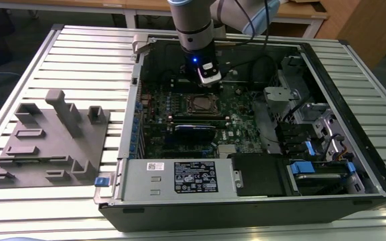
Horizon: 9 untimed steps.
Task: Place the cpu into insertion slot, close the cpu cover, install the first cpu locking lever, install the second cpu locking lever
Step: 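Install the first cpu locking lever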
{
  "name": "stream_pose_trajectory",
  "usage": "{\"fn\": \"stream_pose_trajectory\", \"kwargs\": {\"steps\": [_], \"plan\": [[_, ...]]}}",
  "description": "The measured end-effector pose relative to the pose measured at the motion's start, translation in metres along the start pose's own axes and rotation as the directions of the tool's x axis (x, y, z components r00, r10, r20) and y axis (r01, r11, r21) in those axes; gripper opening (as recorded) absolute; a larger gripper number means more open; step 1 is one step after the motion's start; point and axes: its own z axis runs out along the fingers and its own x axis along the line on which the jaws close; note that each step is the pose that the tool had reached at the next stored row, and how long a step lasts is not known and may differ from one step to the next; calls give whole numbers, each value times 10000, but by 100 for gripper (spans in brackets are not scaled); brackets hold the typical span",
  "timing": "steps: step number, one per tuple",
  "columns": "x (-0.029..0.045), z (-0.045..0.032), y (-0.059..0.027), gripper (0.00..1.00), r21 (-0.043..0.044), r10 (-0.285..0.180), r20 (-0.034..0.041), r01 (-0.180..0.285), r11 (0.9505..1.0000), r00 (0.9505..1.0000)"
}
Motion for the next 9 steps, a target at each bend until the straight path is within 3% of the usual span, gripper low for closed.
{"fn": "stream_pose_trajectory", "kwargs": {"steps": [9], "plan": [[-3, 1, -14, 11, 81, -31, 58, 31, 10000, 10000]]}}
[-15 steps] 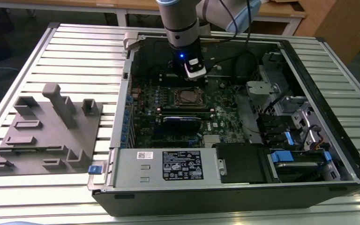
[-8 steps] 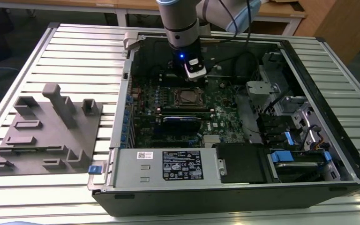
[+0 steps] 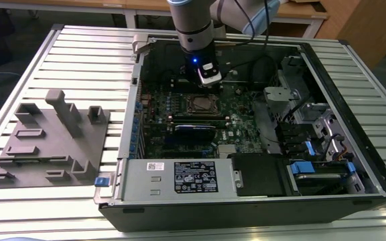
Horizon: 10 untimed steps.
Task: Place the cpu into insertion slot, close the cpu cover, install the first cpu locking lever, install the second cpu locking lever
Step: 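Install the first cpu locking lever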
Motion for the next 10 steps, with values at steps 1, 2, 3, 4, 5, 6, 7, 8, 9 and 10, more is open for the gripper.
{"fn": "stream_pose_trajectory", "kwargs": {"steps": [1, 2, 3, 4, 5, 6, 7, 8, 9, 10], "plan": [[1, 4, -1, 11, -1, 0, 7, 0, 10000, 10000], [2, 12, -1, 11, -6, -2, 23, 2, 10000, 10000], [4, 17, -3, 11, -10, -3, 33, 3, 10000, 10000], [4, 19, -5, 11, -11, -3, 37, 3, 10000, 10000], [5, 20, -5, 11, -11, -3, 37, 3, 10000, 10000], [5, 20, -5, 11, -11, -3, 38, 3, 10000, 10000], [5, 20, -4, 11, -11, -2, 38, 3, 10000, 10000], [4, 18, -4, 11, -14, -2, 39, 2, 10000, 10000], [2, 13, -2, 11, -20, -1, 41, 1, 10000, 10000], [0, 6, 0, 11, -26, 0, 44, 0, 10000, 10000]]}}
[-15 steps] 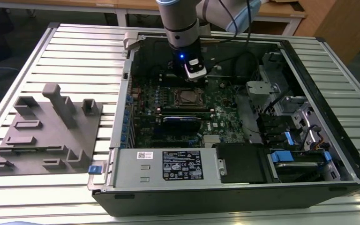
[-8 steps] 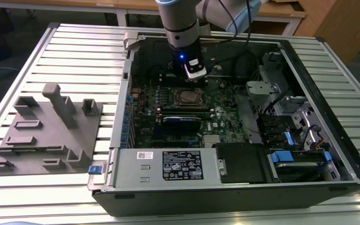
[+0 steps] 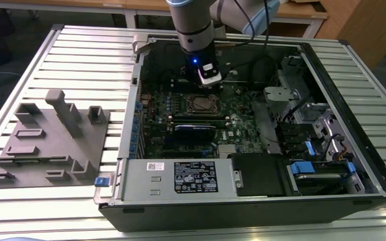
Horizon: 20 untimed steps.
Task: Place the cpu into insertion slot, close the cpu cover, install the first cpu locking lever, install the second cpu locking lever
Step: 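Install the first cpu locking lever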
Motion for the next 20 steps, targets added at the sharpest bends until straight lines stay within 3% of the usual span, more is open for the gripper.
{"fn": "stream_pose_trajectory", "kwargs": {"steps": [6, 20], "plan": [[-13, -58, 7, 11, 4, 0, -7, 0, 10000, 10000], [-12, -14, -22, 11, -8, -3, 27, 3, 10000, 10000]]}}
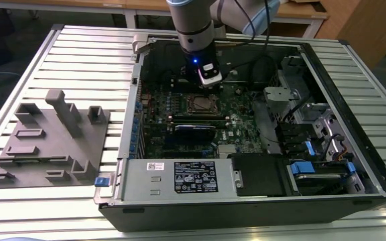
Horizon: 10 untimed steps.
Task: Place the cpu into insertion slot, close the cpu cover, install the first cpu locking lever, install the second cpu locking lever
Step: 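Install the first cpu locking lever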
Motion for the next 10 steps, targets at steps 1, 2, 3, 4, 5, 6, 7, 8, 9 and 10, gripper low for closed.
{"fn": "stream_pose_trajectory", "kwargs": {"steps": [1, 2, 3, 4, 5, 6, 7, 8, 9, 10], "plan": [[1, 4, -1, 11, -5, 1, 3, -1, 10000, 10000], [3, 7, -2, 11, -13, 3, 6, -3, 10000, 10000], [4, 10, -2, 11, -27, 8, 6, -7, 10000, 10000], [4, 12, -2, 11, -47, 14, 2, -14, 10000, 10000], [4, 13, -2, 11, -70, 20, -4, -20, 10000, 10000], [4, 14, -2, 11, -86, 24, -8, -24, 10000, 10000], [4, 14, -2, 11, -89, 25, -8, -25, 10000, 10000], [4, 14, -2, 11, -92, 26, -8, -26, 10000, 10000], [3, 13, -2, 11, -93, 26, -8, -26, 10000, 10000], [2, 8, -1, 11, -93, 26, -9, -26, 10000, 10000]]}}
